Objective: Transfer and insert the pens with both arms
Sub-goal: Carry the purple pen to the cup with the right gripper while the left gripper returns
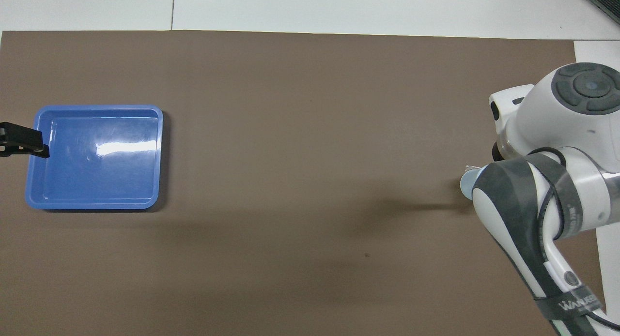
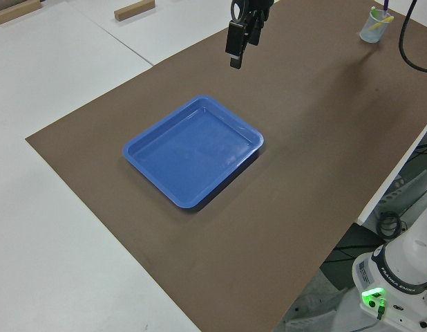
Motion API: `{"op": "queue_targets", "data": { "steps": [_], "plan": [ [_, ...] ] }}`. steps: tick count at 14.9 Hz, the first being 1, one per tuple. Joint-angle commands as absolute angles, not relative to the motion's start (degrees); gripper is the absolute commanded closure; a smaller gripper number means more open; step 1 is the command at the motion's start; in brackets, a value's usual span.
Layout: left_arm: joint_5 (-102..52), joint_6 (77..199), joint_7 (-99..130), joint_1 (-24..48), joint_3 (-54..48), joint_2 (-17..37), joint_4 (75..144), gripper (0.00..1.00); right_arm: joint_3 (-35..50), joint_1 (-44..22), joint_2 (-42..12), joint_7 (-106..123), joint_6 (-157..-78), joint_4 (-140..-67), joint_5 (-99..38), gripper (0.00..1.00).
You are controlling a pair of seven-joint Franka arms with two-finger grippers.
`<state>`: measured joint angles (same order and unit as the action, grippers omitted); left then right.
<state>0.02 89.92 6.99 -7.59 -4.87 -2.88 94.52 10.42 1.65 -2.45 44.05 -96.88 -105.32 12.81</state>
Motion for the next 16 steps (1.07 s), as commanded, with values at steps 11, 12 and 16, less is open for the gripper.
{"op": "queue_targets", "data": {
  "steps": [11, 12, 16],
  "plan": [
    [1.2, 86.1, 2.8, 1.9, 2.6, -2.9, 89.1, 0.00, 11.3, 9.1, 1.2, 45.0, -109.3, -117.0, 3.1, 0.39],
    [1.3, 87.4, 2.8, 2.1, 2.5, -3.4, 90.2, 0.00, 11.3, 9.1, 1.2, 44.3, -109.3, -116.8, 3.1, 0.05],
    [1.2, 89.9, 2.7, 3.4, 2.4, -4.3, 92.5, 0.00, 11.3, 8.3, 1.4, 36.1, -107.2, -114.1, 3.1, 0.00]
  ]
}}
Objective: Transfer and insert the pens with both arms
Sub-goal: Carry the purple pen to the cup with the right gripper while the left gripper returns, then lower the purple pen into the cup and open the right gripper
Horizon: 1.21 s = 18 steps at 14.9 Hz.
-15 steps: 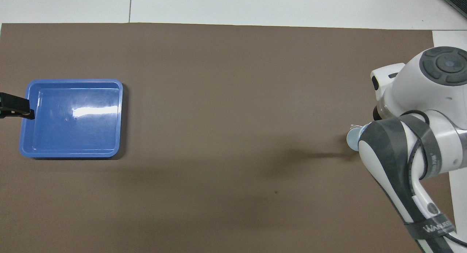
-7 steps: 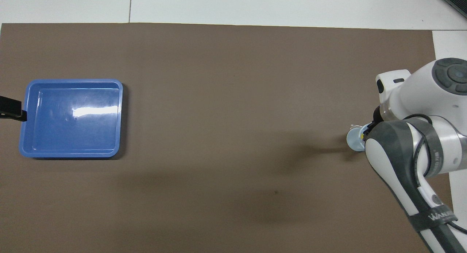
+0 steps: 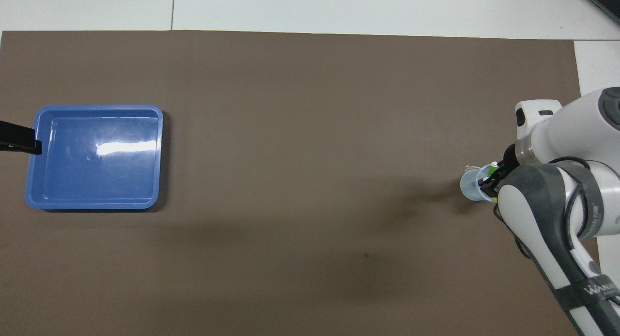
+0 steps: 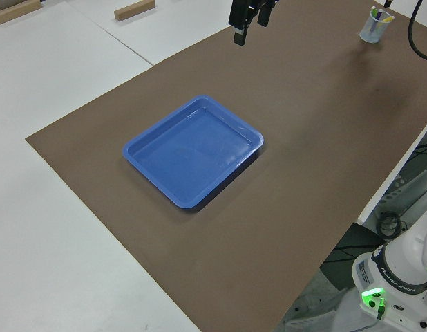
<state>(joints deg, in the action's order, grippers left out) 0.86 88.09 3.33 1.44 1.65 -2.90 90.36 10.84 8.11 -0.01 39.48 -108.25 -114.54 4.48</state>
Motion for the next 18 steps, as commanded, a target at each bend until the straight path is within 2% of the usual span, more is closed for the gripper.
{"op": "queue_targets", "data": {
  "steps": [1, 9, 14, 18],
  "plan": [
    [1.2, 90.1, 2.7, 3.6, 2.4, -4.3, 92.9, 0.00, 11.3, 8.3, 1.6, 33.9, -107.5, -114.0, 3.1, 0.00],
    [1.2, 89.5, 2.7, 4.2, 2.5, -5.0, 94.0, 0.00, 12.0, 5.9, 2.3, 30.9, -107.9, -109.1, 3.1, 0.00],
    [0.0, 88.7, 2.6, 3.8, 2.5, -5.3, 94.6, 0.00, 12.0, 5.5, -1.0, 22.3, -99.8, -100.8, 3.0, 0.00],
    [-2.6, 88.2, 2.8, 3.7, 3.2, -5.3, 94.4, 0.00, 12.0, 5.5, -2.2, 17.1, -98.2, -97.6, 2.4, 0.00]
  ]
}}
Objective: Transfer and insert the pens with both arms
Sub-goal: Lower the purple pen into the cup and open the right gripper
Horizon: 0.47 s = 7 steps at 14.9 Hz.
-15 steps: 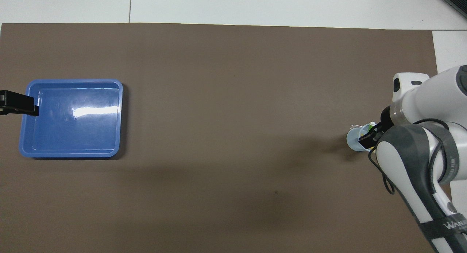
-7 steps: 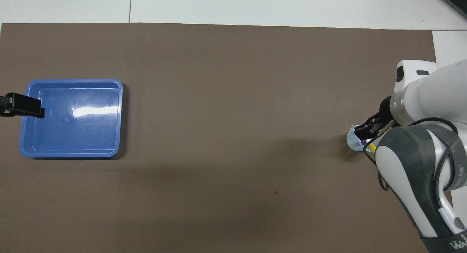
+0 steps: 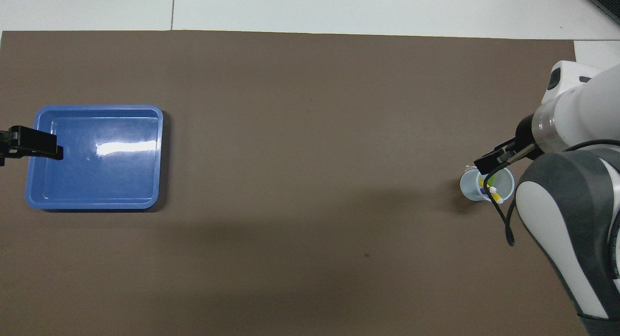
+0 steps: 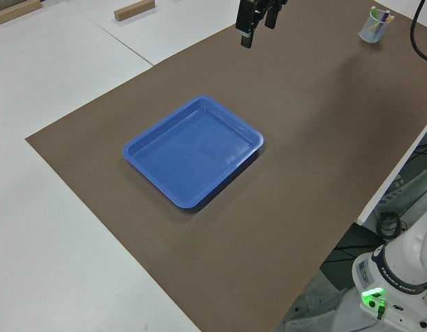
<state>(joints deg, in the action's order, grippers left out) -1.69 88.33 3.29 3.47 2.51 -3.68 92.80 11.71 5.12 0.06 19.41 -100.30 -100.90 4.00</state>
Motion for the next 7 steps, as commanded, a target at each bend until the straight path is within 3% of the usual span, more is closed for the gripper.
{"op": "queue_targets", "data": {
  "steps": [1, 7],
  "plan": [
    [-2.6, 88.2, 2.8, 3.7, 3.2, -5.3, 94.3, 0.00, 11.8, 5.0, -2.4, 16.3, -97.9, -97.6, 2.4, 0.00],
    [-2.5, 87.8, 2.9, 3.7, 3.1, -5.3, 94.4, 0.00, 4.8, -2.7, -1.6, 14.2, -97.3, -99.2, 2.4, 0.00]
  ]
}}
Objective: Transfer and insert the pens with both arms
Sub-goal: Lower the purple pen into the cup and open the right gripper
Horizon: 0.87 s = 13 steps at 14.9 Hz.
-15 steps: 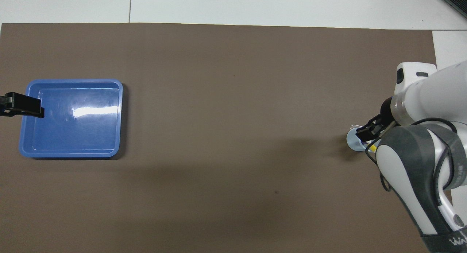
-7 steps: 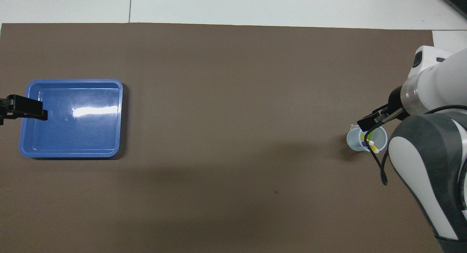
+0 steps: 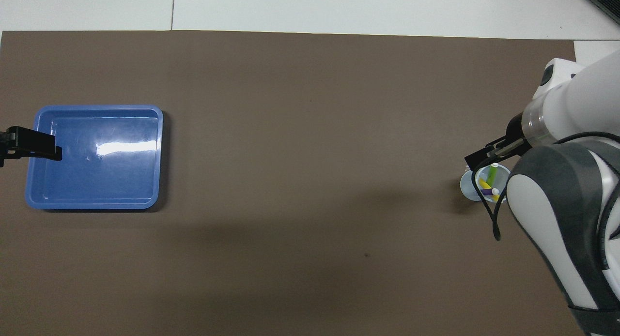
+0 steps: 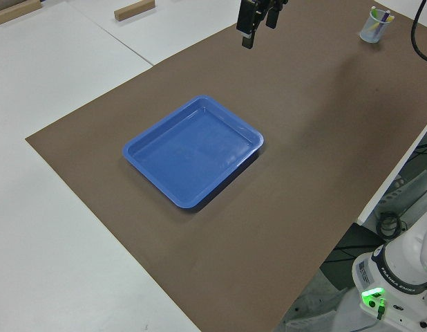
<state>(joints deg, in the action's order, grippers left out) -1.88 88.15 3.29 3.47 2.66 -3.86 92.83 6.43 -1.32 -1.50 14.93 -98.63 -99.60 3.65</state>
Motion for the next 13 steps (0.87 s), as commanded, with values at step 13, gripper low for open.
{"op": "queue_targets", "data": {
  "steps": [13],
  "plan": [
    [-2.3, 87.8, 2.9, 3.5, 3.1, -5.2, 94.1, 0.00, -0.5, -6.0, 1.9, 13.1, -97.7, -104.6, -0.2, 0.00]
  ]
}}
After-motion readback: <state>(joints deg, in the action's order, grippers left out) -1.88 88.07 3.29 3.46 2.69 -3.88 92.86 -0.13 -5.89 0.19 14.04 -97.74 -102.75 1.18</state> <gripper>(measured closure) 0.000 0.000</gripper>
